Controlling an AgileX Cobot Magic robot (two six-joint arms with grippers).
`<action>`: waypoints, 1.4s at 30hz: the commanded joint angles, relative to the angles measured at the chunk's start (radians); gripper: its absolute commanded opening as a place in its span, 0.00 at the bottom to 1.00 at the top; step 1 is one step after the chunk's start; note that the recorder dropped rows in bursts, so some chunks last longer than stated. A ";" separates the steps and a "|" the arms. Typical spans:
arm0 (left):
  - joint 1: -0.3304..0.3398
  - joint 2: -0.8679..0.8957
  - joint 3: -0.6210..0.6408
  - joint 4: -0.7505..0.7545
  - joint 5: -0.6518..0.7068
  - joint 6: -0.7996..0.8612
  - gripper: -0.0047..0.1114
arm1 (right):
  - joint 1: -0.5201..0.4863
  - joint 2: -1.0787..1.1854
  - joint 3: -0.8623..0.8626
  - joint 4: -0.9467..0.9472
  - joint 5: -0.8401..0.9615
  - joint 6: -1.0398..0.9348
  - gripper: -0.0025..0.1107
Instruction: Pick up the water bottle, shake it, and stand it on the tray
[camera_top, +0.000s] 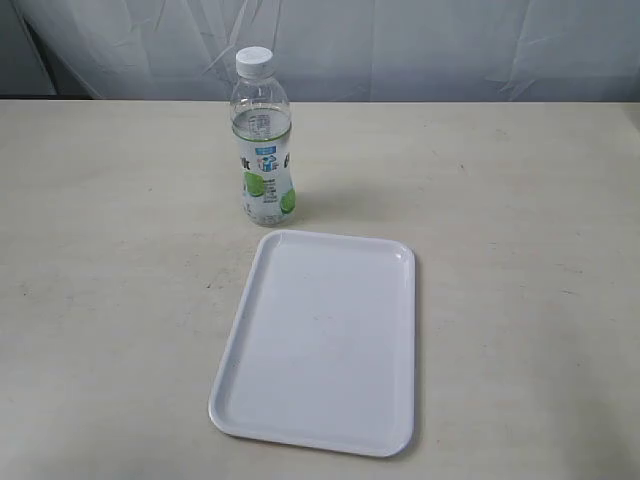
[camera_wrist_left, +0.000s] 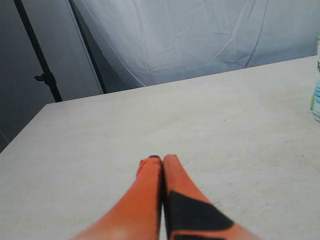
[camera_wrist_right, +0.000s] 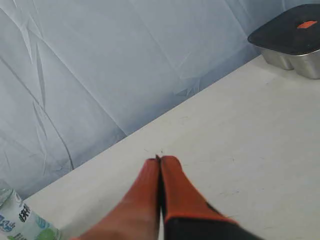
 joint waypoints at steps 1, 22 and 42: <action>0.000 -0.005 0.004 -0.003 -0.004 -0.004 0.04 | -0.005 -0.008 0.002 0.008 -0.030 0.007 0.02; 0.000 -0.005 0.004 -0.003 -0.004 -0.004 0.04 | -0.005 0.058 -0.244 0.511 -0.027 -0.434 0.02; 0.000 -0.005 0.004 -0.003 -0.004 -0.004 0.04 | 0.236 1.393 -0.952 0.284 -0.025 -0.820 0.64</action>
